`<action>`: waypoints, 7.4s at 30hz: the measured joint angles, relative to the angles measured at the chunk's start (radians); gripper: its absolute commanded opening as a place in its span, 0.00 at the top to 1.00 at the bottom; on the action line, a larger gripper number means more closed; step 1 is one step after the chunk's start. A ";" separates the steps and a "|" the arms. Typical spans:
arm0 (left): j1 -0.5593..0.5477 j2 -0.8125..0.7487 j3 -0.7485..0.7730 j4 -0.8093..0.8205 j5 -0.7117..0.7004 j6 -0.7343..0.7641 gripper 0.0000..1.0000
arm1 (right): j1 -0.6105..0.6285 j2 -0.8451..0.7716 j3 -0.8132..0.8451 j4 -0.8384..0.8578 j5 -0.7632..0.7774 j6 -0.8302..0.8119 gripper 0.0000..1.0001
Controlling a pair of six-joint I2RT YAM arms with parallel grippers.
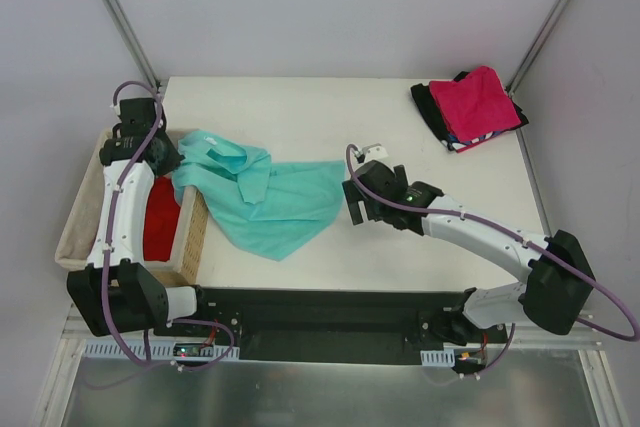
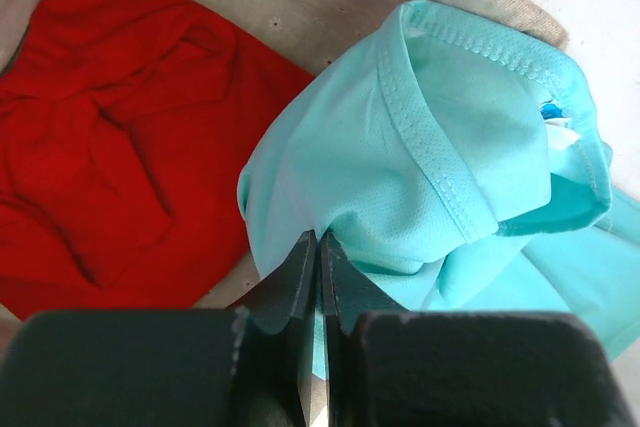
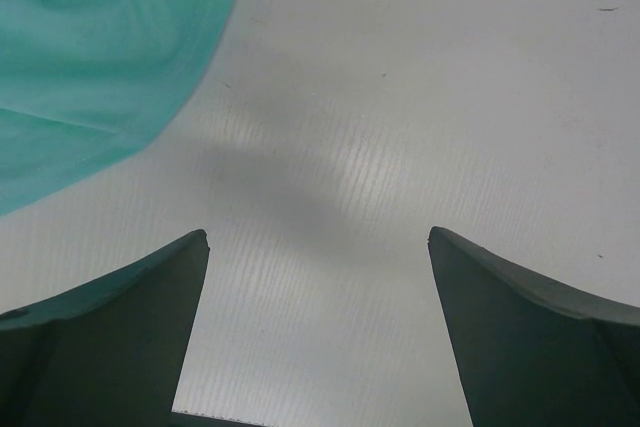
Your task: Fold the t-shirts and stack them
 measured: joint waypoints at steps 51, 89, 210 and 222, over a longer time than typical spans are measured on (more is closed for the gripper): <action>-0.941 0.430 0.190 0.296 0.375 0.090 1.00 | 0.013 -0.117 0.000 -0.132 0.246 0.065 0.04; -1.209 0.372 0.185 0.444 -0.029 -0.001 0.02 | -0.005 -0.314 0.026 -0.452 0.358 -0.006 0.04; -0.706 -0.379 0.318 0.082 -0.061 0.073 1.00 | 0.404 -0.300 0.612 -0.010 0.643 -0.613 0.99; -0.706 -0.381 0.500 0.019 -0.053 0.141 1.00 | 0.505 -0.303 0.583 0.359 0.819 -1.017 0.99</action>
